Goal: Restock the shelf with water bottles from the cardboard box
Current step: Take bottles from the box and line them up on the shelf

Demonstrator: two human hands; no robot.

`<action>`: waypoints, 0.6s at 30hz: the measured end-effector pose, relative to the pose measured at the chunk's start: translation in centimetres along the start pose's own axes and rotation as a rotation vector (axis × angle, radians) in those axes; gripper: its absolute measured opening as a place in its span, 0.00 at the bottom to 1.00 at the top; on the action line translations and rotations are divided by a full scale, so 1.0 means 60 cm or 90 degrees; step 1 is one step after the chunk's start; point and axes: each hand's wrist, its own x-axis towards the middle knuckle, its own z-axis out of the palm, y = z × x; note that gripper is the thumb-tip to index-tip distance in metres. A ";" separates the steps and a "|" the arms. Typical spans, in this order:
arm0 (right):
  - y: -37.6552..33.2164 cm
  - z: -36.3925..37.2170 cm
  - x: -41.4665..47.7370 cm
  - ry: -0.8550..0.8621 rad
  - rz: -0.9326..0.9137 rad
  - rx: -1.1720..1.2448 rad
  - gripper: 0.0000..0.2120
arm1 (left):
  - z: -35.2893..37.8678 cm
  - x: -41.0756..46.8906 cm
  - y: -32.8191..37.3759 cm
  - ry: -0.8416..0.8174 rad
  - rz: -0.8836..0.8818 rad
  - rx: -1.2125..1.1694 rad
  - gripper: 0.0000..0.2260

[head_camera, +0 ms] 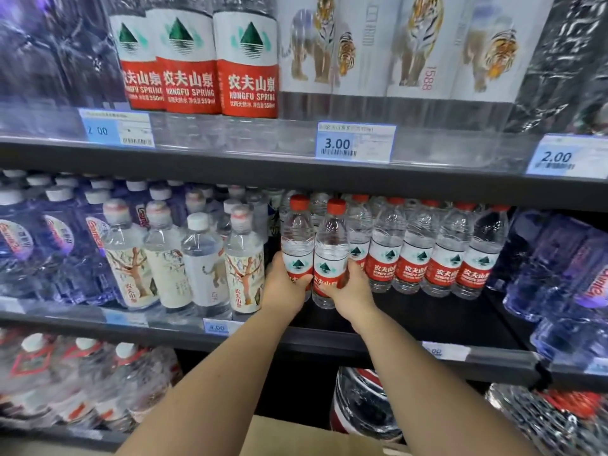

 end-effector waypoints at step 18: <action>-0.003 0.042 0.053 0.155 0.055 -0.070 0.18 | 0.033 0.063 -0.017 0.053 -0.122 -0.159 0.27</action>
